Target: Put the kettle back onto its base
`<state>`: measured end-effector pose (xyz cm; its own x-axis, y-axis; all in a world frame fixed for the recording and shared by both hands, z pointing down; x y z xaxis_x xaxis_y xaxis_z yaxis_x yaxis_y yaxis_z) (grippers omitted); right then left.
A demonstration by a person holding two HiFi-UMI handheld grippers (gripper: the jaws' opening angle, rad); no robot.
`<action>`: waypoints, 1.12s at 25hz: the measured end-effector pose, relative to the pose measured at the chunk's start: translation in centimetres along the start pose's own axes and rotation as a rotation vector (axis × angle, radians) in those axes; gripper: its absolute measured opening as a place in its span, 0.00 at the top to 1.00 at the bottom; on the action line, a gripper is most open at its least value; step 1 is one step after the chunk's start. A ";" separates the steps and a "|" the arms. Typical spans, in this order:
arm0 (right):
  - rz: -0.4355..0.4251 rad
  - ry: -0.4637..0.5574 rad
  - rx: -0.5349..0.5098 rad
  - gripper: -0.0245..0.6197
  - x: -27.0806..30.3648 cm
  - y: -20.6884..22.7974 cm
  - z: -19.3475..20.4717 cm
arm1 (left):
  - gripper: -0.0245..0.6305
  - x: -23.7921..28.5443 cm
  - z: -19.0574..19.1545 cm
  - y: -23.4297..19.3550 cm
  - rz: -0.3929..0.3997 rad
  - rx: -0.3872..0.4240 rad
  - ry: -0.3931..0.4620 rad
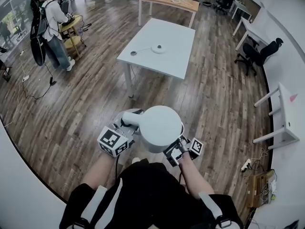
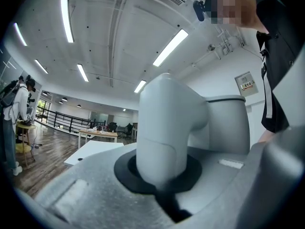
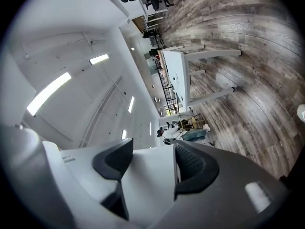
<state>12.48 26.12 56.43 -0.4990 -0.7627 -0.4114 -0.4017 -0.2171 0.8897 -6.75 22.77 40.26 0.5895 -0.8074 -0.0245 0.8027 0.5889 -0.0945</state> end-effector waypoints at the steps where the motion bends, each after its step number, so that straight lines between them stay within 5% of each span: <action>1: 0.000 0.002 0.000 0.54 0.6 0.3 0.0 | 0.96 0.2 0.0 -0.7 0.001 -0.001 -0.001; 15: -0.001 0.015 0.010 0.54 6.9 4.2 0.2 | 0.96 2.1 0.0 -8.0 0.012 -0.003 -0.012; 28: 0.042 -0.037 0.060 0.54 10.5 7.0 -3.9 | 0.96 6.2 1.7 -11.1 -0.070 -0.019 -0.034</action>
<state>7.41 14.20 59.07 -0.5442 -0.7470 -0.3818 -0.4241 -0.1476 0.8935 -11.88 11.31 42.85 0.5350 -0.8447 0.0171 0.8403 0.5299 -0.1141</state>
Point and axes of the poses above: the fingertips, and each gripper's own axes: x forward along the fingers, y to its right, z out of its underside, the point moved 4 cm from there along -x, backward along the fingers, and after that the axes turned 14 degrees about -z, right-handed, at the moved point
